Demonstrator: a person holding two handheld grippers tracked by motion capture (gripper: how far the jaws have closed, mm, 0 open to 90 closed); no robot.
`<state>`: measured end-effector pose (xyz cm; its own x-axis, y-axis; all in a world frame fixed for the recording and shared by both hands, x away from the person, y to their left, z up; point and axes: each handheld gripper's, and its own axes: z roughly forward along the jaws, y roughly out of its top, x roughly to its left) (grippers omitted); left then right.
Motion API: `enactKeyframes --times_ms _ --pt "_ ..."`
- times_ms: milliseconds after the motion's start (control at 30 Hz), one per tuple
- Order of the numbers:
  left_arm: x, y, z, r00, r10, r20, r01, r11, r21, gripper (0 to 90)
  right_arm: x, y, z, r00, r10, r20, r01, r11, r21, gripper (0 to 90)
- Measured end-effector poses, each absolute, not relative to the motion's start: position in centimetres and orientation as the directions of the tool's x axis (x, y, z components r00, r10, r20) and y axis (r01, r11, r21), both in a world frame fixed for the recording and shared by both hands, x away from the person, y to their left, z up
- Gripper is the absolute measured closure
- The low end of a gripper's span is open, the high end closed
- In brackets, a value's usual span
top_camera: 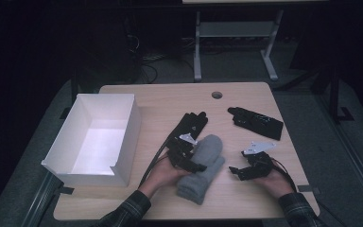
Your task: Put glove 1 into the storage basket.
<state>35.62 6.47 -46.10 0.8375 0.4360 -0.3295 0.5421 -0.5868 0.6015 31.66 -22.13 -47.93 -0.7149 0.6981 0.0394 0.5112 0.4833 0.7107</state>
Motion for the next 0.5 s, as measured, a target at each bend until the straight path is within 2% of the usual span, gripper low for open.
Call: enactKeyframes --times_ms 133,267,500 --pt "35.74 6.52 -46.24 0.827 0.415 -0.378 0.561 -0.585 0.585 54.8 31.66 -22.18 -47.99 -0.718 0.695 0.037 0.505 0.483 0.715 16.7" --pt "35.63 6.32 -46.05 0.838 0.399 -0.372 0.545 -0.600 0.586 68.2 31.59 -22.23 -48.05 -0.717 0.696 0.042 0.505 0.477 0.720 16.4" --pt "35.33 6.30 -45.54 0.842 0.396 -0.367 0.540 -0.595 0.595 74.1 31.66 -22.30 -48.18 -0.718 0.695 0.036 0.498 0.476 0.725 14.5"
